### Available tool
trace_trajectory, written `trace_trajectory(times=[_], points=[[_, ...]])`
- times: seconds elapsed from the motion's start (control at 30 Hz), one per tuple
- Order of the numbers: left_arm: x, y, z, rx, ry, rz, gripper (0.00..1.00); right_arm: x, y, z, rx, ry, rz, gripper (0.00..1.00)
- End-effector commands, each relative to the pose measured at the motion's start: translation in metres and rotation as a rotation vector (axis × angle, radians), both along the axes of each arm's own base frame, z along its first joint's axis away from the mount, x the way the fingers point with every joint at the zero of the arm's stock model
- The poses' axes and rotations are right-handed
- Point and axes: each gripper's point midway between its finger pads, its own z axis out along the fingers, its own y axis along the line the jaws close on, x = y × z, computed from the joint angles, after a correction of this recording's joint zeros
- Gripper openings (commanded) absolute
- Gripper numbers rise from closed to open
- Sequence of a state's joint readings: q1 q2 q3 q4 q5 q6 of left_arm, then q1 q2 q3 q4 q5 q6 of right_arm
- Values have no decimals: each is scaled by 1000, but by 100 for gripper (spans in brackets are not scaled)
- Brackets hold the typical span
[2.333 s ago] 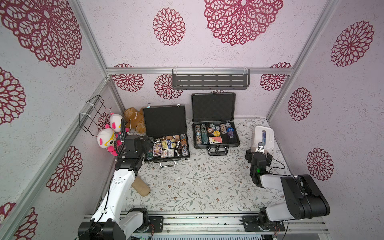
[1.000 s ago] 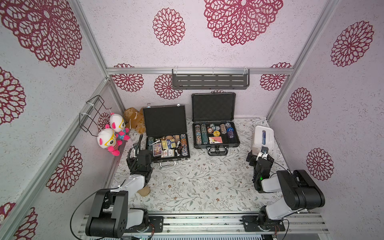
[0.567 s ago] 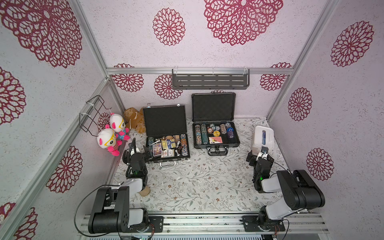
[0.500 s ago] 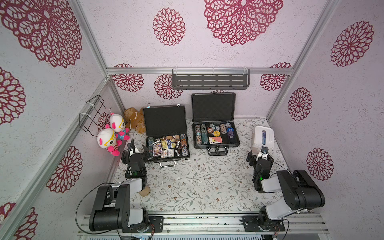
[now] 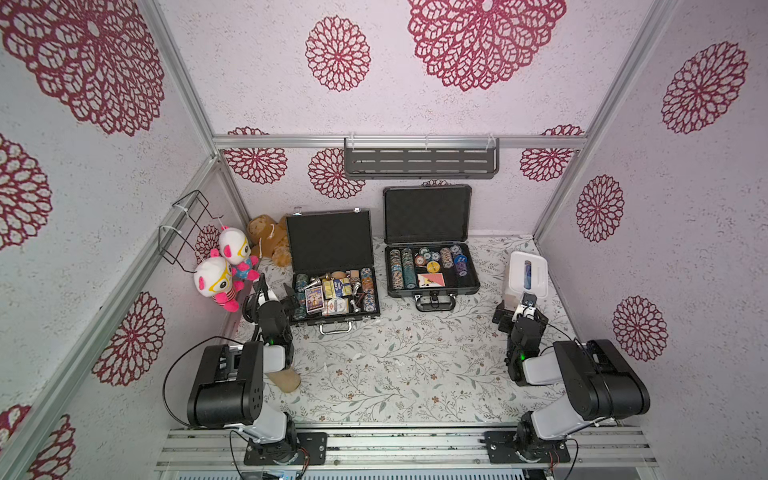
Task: Open the poker set cases
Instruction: Reset both arms
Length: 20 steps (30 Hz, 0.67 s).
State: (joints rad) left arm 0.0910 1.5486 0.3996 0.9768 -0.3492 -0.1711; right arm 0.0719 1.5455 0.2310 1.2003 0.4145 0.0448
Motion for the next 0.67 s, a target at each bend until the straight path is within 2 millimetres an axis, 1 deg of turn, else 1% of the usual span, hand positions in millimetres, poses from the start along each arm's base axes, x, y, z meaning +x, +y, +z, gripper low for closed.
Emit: trace_trajectory(times=[0.0,0.63], points=[[1,-10,-15,25,83,-50,97,4,1,13,-1,-48,1,99],[4,-10,-15,24,88,-64,97,4,1,13,-2,-46,1,99]])
